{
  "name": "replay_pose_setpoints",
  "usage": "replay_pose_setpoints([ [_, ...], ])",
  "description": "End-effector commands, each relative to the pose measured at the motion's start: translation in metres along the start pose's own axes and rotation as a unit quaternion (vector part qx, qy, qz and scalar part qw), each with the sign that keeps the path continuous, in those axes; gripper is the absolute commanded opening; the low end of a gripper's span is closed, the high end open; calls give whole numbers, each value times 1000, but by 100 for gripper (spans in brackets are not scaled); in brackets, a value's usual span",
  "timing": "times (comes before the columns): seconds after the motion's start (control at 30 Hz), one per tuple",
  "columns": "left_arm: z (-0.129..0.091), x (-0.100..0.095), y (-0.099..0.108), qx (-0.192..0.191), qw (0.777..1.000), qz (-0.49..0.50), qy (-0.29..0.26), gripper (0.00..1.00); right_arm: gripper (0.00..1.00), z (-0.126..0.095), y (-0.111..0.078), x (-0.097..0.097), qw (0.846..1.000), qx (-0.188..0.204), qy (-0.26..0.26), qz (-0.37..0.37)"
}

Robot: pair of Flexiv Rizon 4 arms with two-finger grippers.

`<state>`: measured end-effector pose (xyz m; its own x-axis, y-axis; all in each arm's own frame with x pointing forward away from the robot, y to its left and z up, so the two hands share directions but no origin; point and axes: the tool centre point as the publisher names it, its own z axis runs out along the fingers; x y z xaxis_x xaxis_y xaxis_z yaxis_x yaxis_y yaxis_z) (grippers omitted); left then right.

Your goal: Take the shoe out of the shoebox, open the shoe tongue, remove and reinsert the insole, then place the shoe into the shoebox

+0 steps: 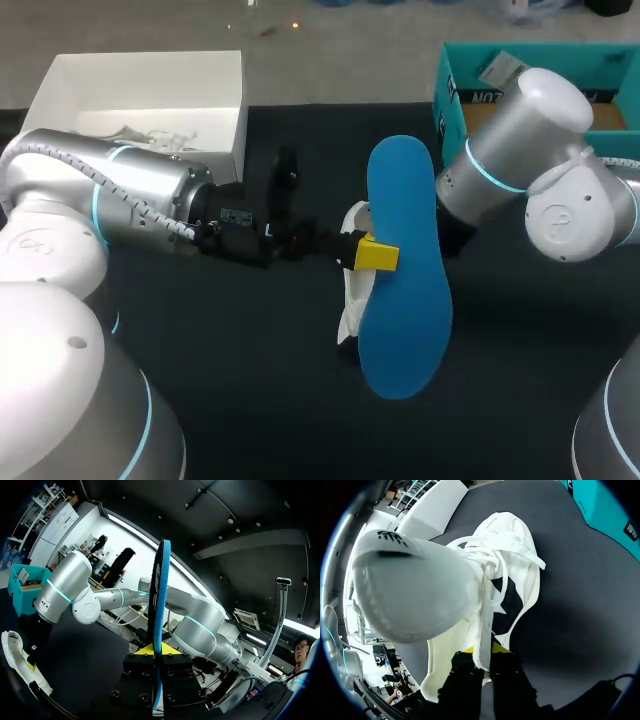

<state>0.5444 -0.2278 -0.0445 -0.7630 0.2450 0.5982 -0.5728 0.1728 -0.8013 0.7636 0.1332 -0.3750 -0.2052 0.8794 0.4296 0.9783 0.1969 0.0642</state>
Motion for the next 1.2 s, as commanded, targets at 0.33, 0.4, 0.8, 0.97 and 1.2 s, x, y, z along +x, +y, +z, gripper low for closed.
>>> replay_pose_setpoints([
  [0.33,2,-1,0,1,1000,0,1,0,100,-23,-2,10,999,27,27,1],
  [0.4,2,-1,0,1,1000,0,1,0,100,-41,-8,13,998,32,52,0],
  [0.8,2,-1,0,1,1000,0,1,0,100,-127,0,25,979,48,197,-26],
  [0.97,2,-1,0,1,1000,0,1,0,100,-127,0,25,979,48,197,-26],
  [1.2,2,-1,0,1,1000,0,1,0,100,-122,-1,21,972,57,230,0],
])
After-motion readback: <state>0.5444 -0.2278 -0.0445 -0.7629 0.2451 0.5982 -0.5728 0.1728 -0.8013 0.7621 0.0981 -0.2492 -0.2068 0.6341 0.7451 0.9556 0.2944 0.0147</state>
